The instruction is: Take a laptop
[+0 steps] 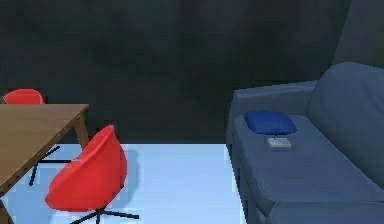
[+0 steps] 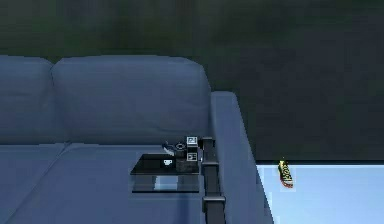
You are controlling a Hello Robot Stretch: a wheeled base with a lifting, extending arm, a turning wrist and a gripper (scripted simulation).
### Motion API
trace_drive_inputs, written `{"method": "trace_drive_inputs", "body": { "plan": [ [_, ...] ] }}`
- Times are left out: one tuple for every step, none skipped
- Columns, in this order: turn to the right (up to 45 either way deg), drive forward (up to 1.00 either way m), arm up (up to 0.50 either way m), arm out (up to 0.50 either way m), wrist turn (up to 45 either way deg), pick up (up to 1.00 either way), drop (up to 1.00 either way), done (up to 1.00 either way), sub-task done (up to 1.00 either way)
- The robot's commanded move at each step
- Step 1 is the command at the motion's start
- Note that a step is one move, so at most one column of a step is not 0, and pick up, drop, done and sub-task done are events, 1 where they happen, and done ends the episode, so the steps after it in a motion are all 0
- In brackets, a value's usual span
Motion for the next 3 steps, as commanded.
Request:
{"method": "trace_drive_inputs", "body": {
  "plan": [
    [0.0,0.00,-0.30,0.00,0.0,0.00,0.00,0.00,0.00],
    [0.0,0.00,0.00,0.00,0.0,1.00,0.00,0.00,0.00],
    [0.0,0.00,0.10,0.00,0.0,0.00,0.00,0.00,0.00]
  ]
}}
